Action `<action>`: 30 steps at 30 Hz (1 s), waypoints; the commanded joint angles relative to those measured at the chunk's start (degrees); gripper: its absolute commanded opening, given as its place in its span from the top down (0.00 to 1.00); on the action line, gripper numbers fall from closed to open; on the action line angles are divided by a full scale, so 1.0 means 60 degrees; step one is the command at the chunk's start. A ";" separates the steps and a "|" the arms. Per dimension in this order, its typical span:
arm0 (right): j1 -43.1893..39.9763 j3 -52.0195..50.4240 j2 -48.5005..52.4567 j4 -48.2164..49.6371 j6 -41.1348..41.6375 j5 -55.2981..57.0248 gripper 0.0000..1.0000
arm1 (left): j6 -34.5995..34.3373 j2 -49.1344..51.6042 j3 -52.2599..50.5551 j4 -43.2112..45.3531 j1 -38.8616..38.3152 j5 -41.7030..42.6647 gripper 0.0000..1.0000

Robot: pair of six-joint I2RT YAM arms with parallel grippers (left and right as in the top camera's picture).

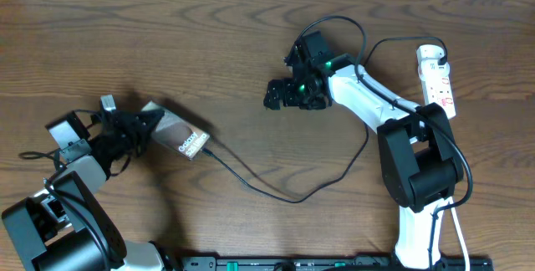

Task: Plug charger to phone and switch on socket
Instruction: 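Lower the phone onto the table with the left gripper and release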

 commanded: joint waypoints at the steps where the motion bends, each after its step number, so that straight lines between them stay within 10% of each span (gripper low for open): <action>1: -0.0066 0.0616 -0.0291 -0.0328 0.0113 0.0867 0.01 | 0.1417 -0.0018 0.0091 -0.0674 0.0025 -0.1792 0.93; 10: -0.0062 0.0925 -0.0291 -0.0510 0.0204 0.0696 0.01 | 0.1311 -0.0018 0.0091 -0.2346 0.0025 -0.4018 0.93; 30: -0.0058 0.0929 -0.0291 -0.0616 0.0197 0.0710 0.01 | 0.0299 -0.0018 0.0091 -0.3847 0.0025 -0.4186 0.93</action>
